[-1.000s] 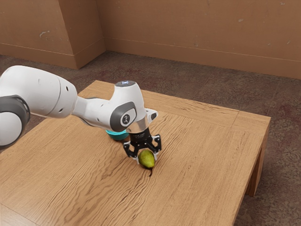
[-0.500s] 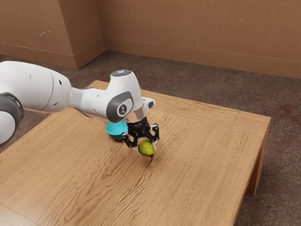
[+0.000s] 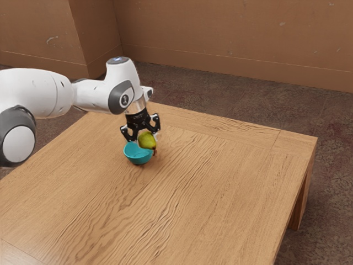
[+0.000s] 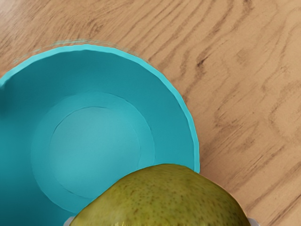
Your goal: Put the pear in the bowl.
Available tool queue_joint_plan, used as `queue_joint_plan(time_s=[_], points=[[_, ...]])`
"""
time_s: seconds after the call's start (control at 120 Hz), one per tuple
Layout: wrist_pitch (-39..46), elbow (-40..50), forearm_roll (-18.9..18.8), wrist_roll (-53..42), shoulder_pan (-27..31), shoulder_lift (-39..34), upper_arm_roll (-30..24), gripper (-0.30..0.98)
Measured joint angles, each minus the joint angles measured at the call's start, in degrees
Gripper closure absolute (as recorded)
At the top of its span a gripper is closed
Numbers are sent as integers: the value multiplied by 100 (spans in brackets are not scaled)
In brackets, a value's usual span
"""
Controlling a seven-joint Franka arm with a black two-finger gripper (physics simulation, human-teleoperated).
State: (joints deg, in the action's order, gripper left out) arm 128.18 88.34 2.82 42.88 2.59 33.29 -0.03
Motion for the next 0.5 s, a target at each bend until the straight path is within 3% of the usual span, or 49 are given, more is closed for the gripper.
queue_joint_plan(time_s=[0.333, 0.5], points=[[-313, -297, -20, -70, 326, 211, 2, 41], [-348, -298, 34, -139, 338, 214, -5, 20]])
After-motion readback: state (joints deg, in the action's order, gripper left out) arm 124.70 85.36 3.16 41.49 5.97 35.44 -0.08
